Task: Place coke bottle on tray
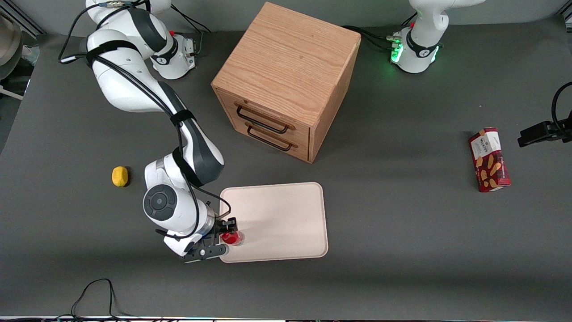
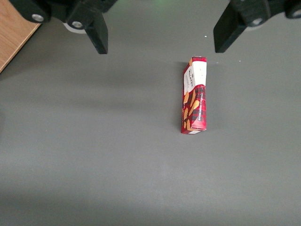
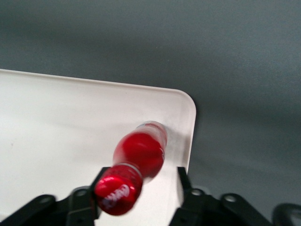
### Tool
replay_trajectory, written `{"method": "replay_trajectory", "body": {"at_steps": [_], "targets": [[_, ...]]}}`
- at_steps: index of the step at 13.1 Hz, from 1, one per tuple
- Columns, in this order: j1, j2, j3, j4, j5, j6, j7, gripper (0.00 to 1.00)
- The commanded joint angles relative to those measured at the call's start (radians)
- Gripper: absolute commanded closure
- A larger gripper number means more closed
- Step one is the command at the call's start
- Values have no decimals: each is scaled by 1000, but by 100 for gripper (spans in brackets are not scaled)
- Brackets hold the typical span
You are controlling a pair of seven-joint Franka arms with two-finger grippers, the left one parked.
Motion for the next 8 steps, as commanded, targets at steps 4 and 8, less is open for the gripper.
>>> {"method": "replay_trajectory", "body": {"at_steps": [4,8], "targets": [[-34,-236,-3,-167,-1,-38,33,0],[-75,-648,-113,-602,129,-39,21,0]]}}
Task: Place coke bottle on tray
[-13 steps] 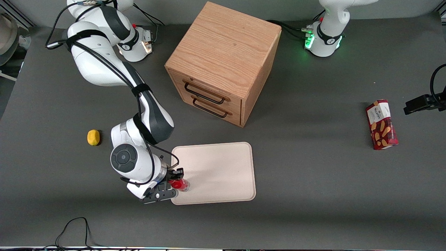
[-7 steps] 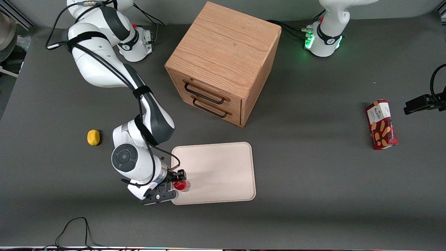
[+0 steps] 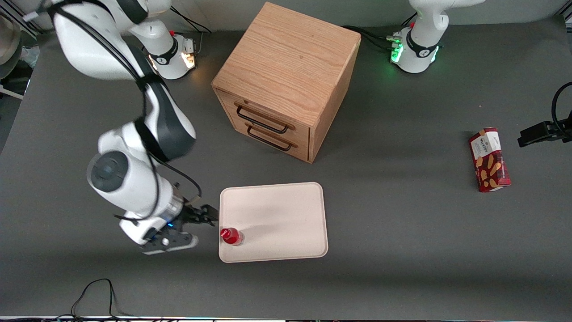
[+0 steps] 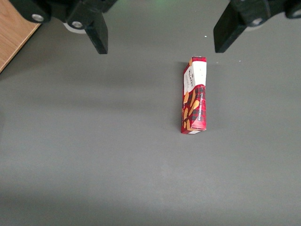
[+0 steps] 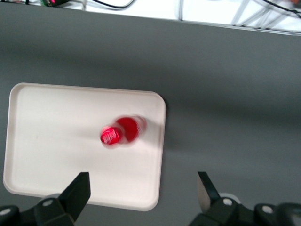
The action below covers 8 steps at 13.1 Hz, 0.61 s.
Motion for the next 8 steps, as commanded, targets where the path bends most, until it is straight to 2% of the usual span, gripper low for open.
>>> {"method": "replay_trajectory", "body": {"at_steps": [1,5,7,8], "targets": [[-12,-379,-123,-435,127,26,4,0],[-10,-740,-189,-779,126,-38,-2,0],[-10,-851,-218,-890,113,-44,-18,0],[-10,-865,-218,-895,72,-73,-24,0]]}}
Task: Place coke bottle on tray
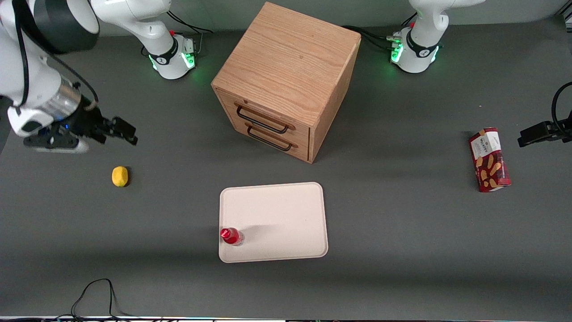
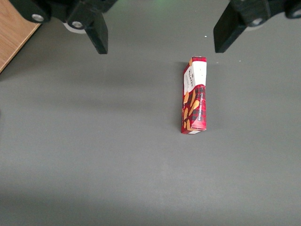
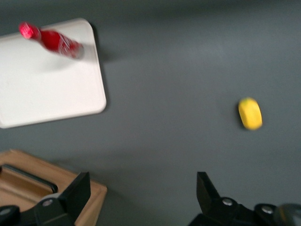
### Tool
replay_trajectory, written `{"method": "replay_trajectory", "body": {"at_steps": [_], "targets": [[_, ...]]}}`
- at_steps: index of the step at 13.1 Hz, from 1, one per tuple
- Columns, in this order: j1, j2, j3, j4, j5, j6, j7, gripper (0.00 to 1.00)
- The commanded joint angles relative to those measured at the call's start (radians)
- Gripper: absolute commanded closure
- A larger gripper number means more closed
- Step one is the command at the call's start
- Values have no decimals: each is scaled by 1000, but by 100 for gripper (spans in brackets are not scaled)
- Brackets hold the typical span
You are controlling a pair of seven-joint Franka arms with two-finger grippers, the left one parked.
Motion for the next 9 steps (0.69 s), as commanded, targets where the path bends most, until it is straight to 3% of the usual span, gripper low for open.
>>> {"method": "replay_trajectory", "body": {"at_steps": [1,4,7,9], "targets": [[14,-91,-16,-101,-69,-21,-17,0],[12,-74,-16,-64,-80,-39,-12,0],[11,-19,-16,75,-80,-182,-15,0],[11,9,-28,112,-79,-201,-18,0]]}}
